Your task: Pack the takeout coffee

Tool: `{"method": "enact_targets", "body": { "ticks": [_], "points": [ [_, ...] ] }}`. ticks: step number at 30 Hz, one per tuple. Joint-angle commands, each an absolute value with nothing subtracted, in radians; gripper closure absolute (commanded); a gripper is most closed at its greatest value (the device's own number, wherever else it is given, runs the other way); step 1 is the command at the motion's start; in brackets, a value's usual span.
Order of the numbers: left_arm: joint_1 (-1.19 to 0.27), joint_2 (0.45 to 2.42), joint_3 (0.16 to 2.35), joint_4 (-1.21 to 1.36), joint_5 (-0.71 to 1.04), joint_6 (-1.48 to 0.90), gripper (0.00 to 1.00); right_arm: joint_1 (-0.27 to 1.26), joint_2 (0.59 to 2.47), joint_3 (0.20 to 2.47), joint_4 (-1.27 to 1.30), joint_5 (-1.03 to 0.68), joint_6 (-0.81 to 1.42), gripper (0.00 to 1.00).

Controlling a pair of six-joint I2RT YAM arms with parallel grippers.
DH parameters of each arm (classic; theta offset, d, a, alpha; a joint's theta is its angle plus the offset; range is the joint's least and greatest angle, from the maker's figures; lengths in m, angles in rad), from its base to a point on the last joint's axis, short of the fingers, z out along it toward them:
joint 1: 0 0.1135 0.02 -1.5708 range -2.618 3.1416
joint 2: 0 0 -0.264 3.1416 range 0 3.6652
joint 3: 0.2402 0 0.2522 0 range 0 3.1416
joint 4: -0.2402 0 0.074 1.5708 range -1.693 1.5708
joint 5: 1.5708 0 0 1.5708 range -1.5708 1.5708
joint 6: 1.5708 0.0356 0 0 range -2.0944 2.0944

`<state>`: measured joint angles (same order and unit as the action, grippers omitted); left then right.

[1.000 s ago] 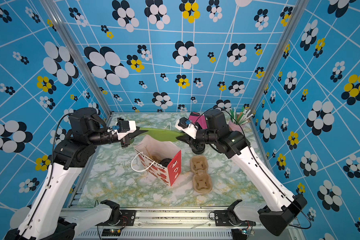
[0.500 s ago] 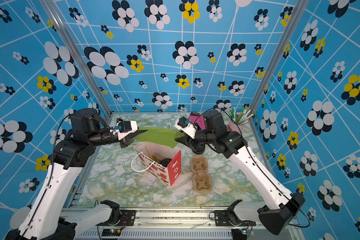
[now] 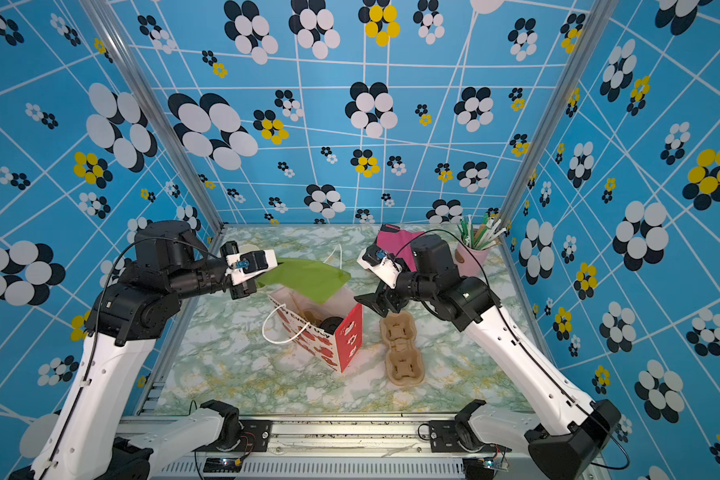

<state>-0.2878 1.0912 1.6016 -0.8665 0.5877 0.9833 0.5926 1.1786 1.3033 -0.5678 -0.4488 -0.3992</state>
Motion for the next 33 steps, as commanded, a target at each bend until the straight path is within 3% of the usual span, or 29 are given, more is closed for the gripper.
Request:
{"method": "enact_targets", "body": {
  "ticks": [1, 15, 33],
  "points": [
    [-0.280, 1.106, 1.675, -1.001, 0.515, 1.067, 1.00, 0.591, 1.130, 1.270, -0.566, -0.403, -0.368, 0.13],
    [-0.290, 1.147, 1.713, -1.128, 0.381, 1.128, 1.00, 0.592, 1.086, 1.217, -0.563, -0.368, -0.344, 0.12],
    [-0.436, 1.312, 1.706, -1.152, 0.260, 1.138, 1.00, 0.592, 1.040, 1.106, -0.500, -0.315, -0.265, 0.06]
  ]
}}
